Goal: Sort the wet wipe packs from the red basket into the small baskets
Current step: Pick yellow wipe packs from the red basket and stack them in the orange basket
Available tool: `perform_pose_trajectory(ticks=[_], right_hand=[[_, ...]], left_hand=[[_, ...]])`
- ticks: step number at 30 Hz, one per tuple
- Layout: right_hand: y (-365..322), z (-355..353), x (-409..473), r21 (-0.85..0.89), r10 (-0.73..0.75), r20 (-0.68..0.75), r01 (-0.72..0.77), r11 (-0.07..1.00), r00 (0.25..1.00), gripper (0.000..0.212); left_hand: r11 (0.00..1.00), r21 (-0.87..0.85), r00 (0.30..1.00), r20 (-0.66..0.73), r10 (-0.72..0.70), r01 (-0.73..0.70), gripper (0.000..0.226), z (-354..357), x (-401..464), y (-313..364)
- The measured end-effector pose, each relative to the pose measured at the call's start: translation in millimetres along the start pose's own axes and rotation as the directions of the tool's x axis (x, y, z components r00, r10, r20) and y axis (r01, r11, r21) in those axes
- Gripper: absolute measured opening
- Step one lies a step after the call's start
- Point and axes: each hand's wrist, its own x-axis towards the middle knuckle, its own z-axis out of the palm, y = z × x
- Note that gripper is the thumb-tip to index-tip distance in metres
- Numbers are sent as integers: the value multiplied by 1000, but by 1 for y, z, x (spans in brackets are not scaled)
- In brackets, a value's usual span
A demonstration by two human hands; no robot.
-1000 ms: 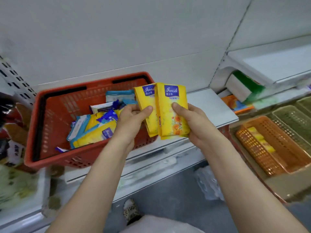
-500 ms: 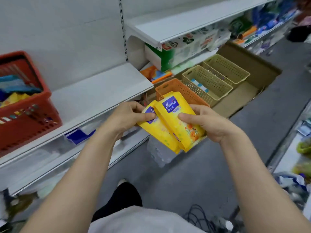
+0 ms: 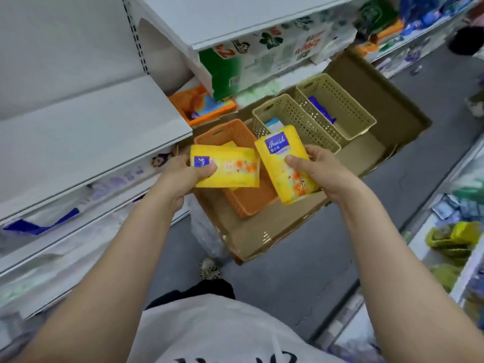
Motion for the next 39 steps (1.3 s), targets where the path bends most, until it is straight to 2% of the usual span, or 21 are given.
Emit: perform_pose_trajectory(ticks=[3,6,8,11,15,18,21,24,25,26,27,28,30,32,33,34,35,37,38,39], right_hand=[[2,-12,48,-230,22,33,-14,973,999,24],[13,0,95,-465,-14,124,71,882,992,27],[21,14,124,-609,-18,223,154,778,975,33],[35,37,164,-776,65,411,312,549,909,53],[61,67,199,-809,297,585,518,279,754,48],[77,79,213,-797,391,604,534,283,694,43],[86,83,224,-778,376,627,568,268,682,42],[95,83,220,-746,260,662,650,141,703,41],[98,80,217,-737,212,674,663,130,708,39],[100,77,215,-729,159,685,667,157,711,35],[100,73,214,-724,92,680,648,237,727,30],[95,69,214,-716,7,638,590,373,770,24],[73,64,218,-605,-166,416,408,684,894,11],[36,66,224,-416,-308,210,370,830,928,8],[16,68,228,-329,-332,208,385,862,920,10],[-4,71,233,-274,-323,300,406,872,898,17],[-20,74,238,-271,-267,462,421,865,846,26],[-44,80,248,-388,-39,741,475,790,670,38],[-50,82,253,-458,67,794,522,719,604,38],[-54,83,259,-503,121,803,555,663,583,35]], left_hand=[[996,-94,984,-175,-23,7,41,5,31,7],[993,-114,960,-276,-42,11,40,5,51,12],[991,-126,951,-302,-72,36,39,4,61,9],[991,-117,938,-330,-103,68,44,5,70,0],[973,-214,896,-409,-171,88,27,11,67,-19],[960,-257,876,-432,-213,107,26,19,63,-30],[950,-288,852,-462,-247,119,29,27,64,-40],[939,-326,823,-502,-267,106,30,36,67,-48],[936,-339,815,-512,-272,100,30,40,67,-51],[932,-352,807,-523,-275,89,32,44,68,-52],[927,-367,799,-535,-276,74,32,47,69,-53],[923,-380,793,-546,-272,56,32,50,70,-54],[922,-386,796,-550,-252,25,31,53,72,-56],[939,-343,829,-514,-220,37,32,54,75,-54],[950,-308,853,-482,-201,49,34,54,78,-51],[960,-274,878,-444,-179,57,36,54,82,-47],[967,-247,900,-405,-159,59,38,55,86,-42],[974,-221,927,-353,-124,46,39,60,98,-35],[976,-216,928,-356,-110,33,37,63,104,-33],[977,-211,915,-391,-104,20,35,67,110,-31]])
